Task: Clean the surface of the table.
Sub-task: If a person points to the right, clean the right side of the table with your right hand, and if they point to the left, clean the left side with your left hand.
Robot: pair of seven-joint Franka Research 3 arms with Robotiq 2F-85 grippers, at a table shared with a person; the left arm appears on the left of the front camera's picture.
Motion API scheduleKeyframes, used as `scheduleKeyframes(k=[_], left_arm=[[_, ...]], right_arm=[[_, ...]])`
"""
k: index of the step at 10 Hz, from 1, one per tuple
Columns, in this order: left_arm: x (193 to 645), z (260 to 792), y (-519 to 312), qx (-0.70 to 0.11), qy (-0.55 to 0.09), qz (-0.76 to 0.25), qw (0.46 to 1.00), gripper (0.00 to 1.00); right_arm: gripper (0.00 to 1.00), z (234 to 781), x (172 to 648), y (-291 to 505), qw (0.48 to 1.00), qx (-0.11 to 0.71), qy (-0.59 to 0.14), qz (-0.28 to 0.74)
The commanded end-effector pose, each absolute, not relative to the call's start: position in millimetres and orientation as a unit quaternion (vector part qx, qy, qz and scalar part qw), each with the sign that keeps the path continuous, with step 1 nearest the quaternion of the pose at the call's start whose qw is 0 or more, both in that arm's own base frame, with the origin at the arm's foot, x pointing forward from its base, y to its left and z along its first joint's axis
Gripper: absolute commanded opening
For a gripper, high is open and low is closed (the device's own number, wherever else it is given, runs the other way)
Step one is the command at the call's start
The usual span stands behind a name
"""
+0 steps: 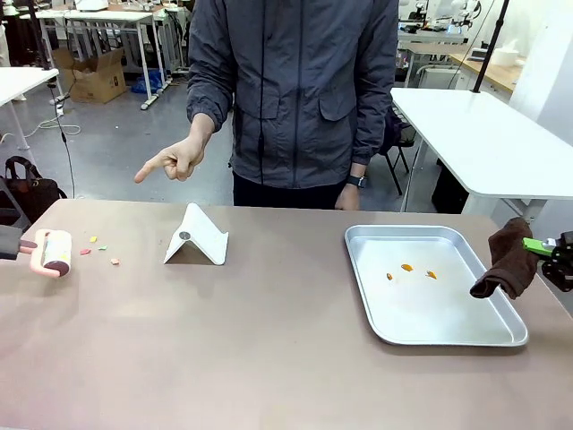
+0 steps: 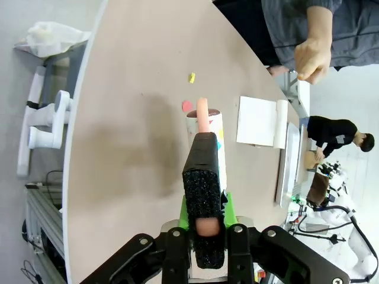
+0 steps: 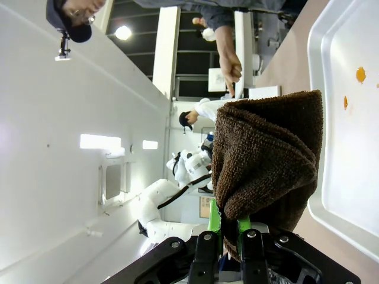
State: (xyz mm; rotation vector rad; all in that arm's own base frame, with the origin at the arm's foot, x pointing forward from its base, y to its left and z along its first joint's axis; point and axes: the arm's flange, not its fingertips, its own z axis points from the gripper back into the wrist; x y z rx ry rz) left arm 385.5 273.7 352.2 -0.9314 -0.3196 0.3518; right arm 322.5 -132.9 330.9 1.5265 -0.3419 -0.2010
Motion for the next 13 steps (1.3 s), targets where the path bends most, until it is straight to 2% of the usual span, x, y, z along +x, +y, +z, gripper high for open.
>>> scheduleKeyframes(k=[1, 4, 7, 13], left_arm=[[399, 360, 283, -0.438, -0.144, 0.184, 0.868, 0.23], [419, 353, 288, -0.436, -0.123, 0.206, 0.867, 0.23], [431, 347, 288, -0.422, -0.133, 0.233, 0.866, 0.23], [452, 335, 254, -0.406, -0.116, 0.217, 0.880, 0.23]], right_arm=[[0.00, 335, 322, -132, 0.701, 0.692, -0.147, -0.089], [0.00, 335, 322, -132, 0.701, 0.692, -0.147, -0.089], [0.00, 335, 322, -132, 0.701, 0.692, -0.147, -0.089], [0.00, 335, 322, -132, 0.701, 0.692, -0.147, -0.089]])
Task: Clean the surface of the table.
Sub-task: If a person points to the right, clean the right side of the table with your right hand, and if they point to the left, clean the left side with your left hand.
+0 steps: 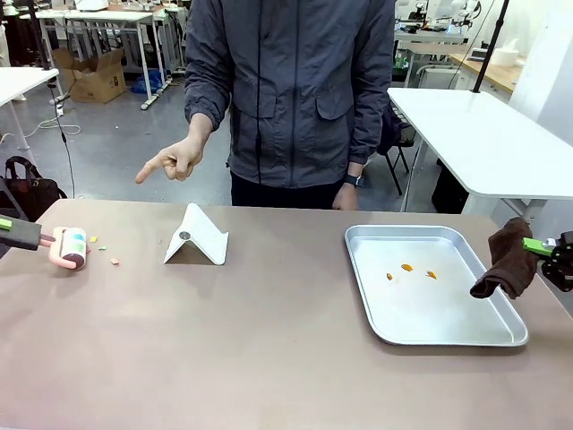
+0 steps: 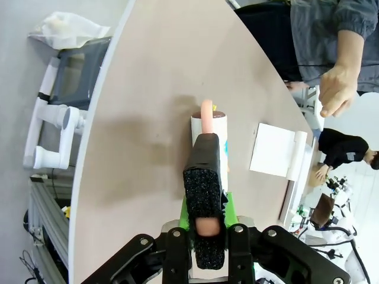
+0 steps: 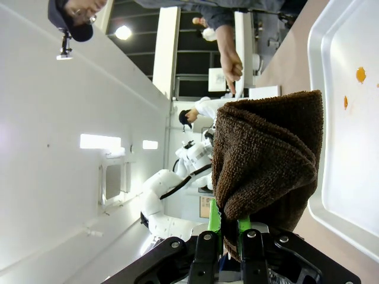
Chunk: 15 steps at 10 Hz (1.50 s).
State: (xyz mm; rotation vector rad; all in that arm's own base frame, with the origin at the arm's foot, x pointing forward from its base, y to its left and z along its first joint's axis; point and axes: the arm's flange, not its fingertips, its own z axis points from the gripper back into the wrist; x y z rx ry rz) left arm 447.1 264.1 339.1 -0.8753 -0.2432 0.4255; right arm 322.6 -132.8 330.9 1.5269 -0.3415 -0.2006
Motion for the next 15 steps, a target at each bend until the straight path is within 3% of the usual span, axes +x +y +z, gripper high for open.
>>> scheduleKeyframes(k=[1, 8, 15], left_arm=[[458, 336, 246, -0.399, -0.117, 0.219, 0.883, 0.23], [483, 356, 182, -0.385, -0.084, 0.151, 0.906, 0.23], [476, 382, 146, -0.406, -0.116, 0.097, 0.901, 0.23]], right_arm=[[0.00, 335, 322, -132, 0.701, 0.692, -0.147, -0.089], [0.00, 335, 322, -132, 0.701, 0.692, -0.147, -0.089], [0.00, 335, 322, -132, 0.701, 0.692, -0.147, -0.089]])
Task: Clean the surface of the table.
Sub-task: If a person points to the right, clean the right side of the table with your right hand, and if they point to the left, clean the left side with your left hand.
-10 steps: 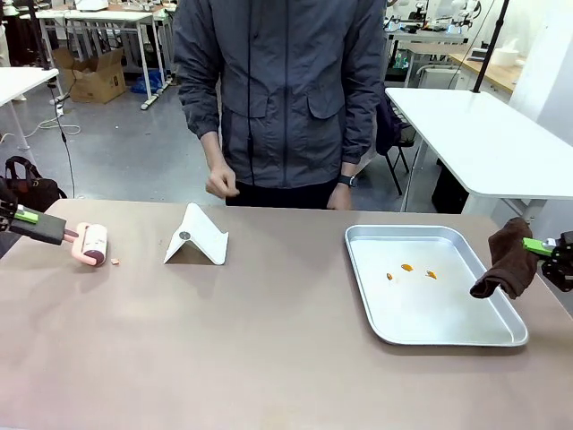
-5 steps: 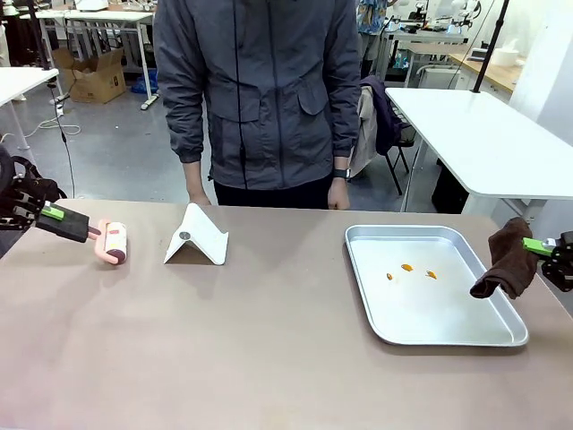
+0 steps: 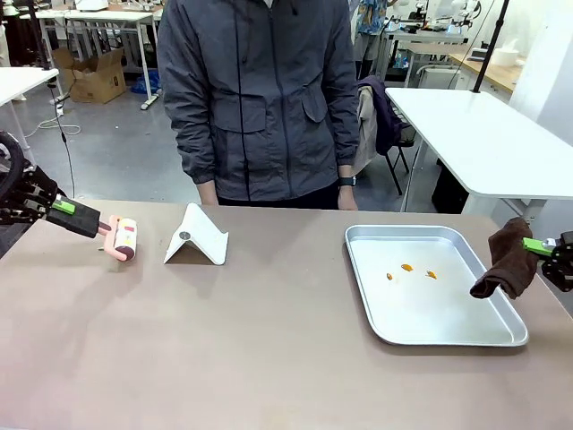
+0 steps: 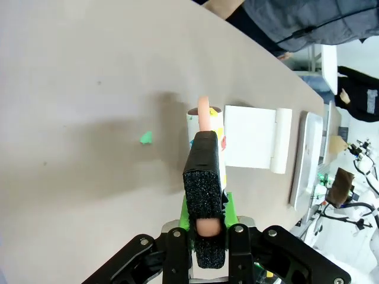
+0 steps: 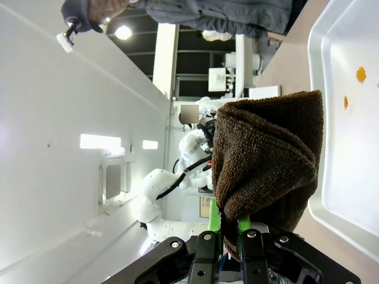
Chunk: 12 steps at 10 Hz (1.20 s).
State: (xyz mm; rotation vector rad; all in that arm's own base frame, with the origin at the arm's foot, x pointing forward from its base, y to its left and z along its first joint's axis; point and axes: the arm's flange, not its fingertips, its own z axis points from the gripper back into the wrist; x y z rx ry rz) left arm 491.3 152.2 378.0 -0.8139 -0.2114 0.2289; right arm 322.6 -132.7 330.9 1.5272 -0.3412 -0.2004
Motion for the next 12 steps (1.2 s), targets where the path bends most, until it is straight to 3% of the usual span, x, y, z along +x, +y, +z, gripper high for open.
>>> scheduleKeyframes(k=[1, 5, 9, 12], left_arm=[[465, 390, 148, -0.414, -0.126, 0.083, 0.898, 0.23], [376, 424, 207, -0.512, -0.138, -0.004, 0.848, 0.23], [296, 377, 286, -0.586, -0.154, -0.002, 0.796, 0.23], [275, 341, 308, -0.602, -0.179, 0.046, 0.776, 0.23]], right_arm=[[0.00, 335, 322, -132, 0.701, 0.692, -0.147, -0.089], [0.00, 335, 322, -132, 0.701, 0.692, -0.147, -0.089], [0.00, 335, 322, -132, 0.701, 0.692, -0.147, -0.089], [0.00, 335, 322, -132, 0.701, 0.692, -0.147, -0.089]])
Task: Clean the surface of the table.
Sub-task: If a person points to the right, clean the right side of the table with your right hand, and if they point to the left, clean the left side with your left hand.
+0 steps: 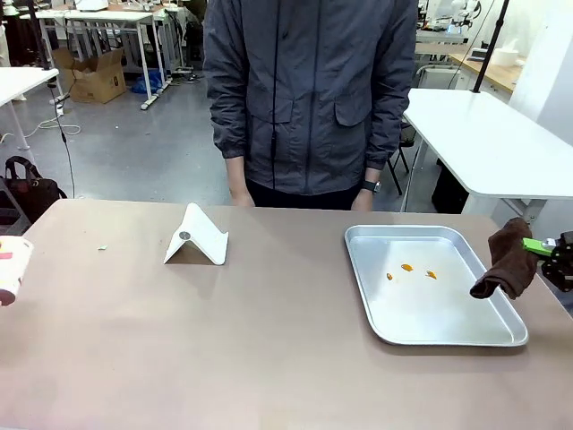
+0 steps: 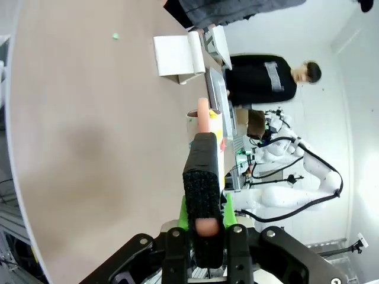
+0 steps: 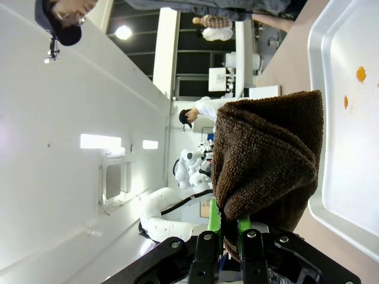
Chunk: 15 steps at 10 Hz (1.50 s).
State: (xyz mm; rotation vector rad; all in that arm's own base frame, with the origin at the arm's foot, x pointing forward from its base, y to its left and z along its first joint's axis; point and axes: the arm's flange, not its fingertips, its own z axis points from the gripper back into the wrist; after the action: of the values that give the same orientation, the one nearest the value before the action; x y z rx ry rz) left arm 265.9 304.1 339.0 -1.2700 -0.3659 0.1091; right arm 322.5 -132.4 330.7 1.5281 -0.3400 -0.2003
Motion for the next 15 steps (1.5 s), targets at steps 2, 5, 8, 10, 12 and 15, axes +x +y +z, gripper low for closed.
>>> scheduleKeyframes(k=[2, 5, 8, 10, 12, 15], left_arm=[[266, 339, 304, -0.589, -0.170, 0.051, 0.788, 0.23], [266, 339, 304, -0.589, -0.170, 0.051, 0.788, 0.23], [279, 340, 303, -0.578, -0.181, 0.072, 0.793, 0.23], [308, 357, 295, -0.564, -0.197, 0.114, 0.794, 0.23], [344, 377, 285, -0.540, -0.195, 0.138, 0.807, 0.23], [397, 396, 264, -0.493, -0.183, 0.182, 0.831, 0.23]], right_arm=[[0.00, 335, 322, -132, 0.701, 0.692, -0.147, -0.089], [0.00, 335, 322, -132, 0.701, 0.692, -0.147, -0.089], [0.00, 335, 322, -132, 0.701, 0.692, -0.147, -0.089], [0.00, 335, 322, -132, 0.701, 0.692, -0.147, -0.089], [0.00, 335, 322, -132, 0.701, 0.692, -0.147, -0.089], [0.00, 335, 322, -132, 0.701, 0.692, -0.147, -0.089]])
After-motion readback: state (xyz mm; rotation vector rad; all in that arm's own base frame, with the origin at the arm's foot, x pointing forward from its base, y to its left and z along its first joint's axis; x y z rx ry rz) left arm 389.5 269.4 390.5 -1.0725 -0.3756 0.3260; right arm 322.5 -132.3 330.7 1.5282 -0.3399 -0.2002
